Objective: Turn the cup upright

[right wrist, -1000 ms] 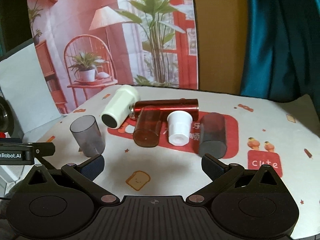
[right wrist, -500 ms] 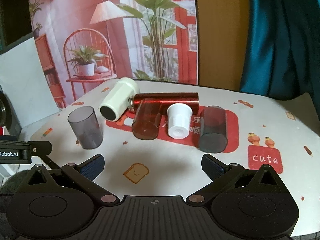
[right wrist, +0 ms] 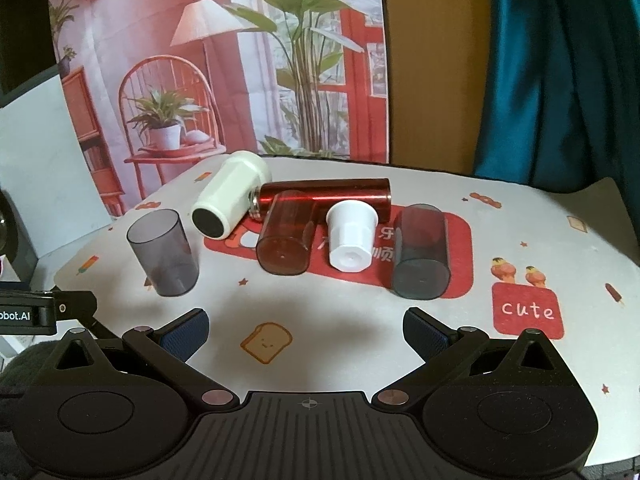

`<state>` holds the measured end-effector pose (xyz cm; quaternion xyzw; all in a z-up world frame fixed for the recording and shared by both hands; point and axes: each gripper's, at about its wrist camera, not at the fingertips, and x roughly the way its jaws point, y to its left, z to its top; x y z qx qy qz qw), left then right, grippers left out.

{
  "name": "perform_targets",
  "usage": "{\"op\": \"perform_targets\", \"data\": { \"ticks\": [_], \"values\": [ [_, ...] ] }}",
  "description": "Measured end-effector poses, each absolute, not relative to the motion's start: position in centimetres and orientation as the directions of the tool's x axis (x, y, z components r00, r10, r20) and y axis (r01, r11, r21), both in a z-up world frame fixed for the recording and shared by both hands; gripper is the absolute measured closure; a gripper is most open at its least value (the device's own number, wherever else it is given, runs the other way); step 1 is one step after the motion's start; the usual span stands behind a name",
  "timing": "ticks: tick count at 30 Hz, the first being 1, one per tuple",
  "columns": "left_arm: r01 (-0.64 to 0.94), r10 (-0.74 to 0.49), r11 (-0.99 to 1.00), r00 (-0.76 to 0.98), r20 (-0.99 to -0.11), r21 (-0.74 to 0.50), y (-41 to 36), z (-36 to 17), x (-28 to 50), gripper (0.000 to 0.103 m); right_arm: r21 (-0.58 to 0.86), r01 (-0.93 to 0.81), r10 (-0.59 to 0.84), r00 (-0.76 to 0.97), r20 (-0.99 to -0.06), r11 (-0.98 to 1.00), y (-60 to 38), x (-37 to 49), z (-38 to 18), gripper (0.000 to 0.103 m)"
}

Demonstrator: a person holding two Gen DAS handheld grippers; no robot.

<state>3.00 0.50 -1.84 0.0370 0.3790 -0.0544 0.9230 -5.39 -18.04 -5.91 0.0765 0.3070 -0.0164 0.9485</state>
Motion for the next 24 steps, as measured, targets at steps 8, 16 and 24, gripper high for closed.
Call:
{"op": "perform_targets", "data": {
  "ticks": [8,16,24],
  "values": [
    [0.126,-0.069,0.992,0.703,-0.708,0.028,0.4,-1.9,3.1,0.0,0.131,0.131,-0.031,0.813,-0.582,0.983,-18.7,-5.5,-6.2,0.0],
    [0.124,-0.068,0.992,0.701,-0.71,0.027,0.5,-2.0,3.1,0.0,0.133,0.158,-0.049,0.805,-0.591,0.978,-19.1,-5.5,-6.5,0.0],
    [0.122,-0.067,0.992,0.698,-0.712,0.025,0.5,-2.2,3.1,0.0,0.134,0.157,-0.047,0.803,-0.595,0.979,-19.1,-5.4,-6.6,0.0]
  ]
}}
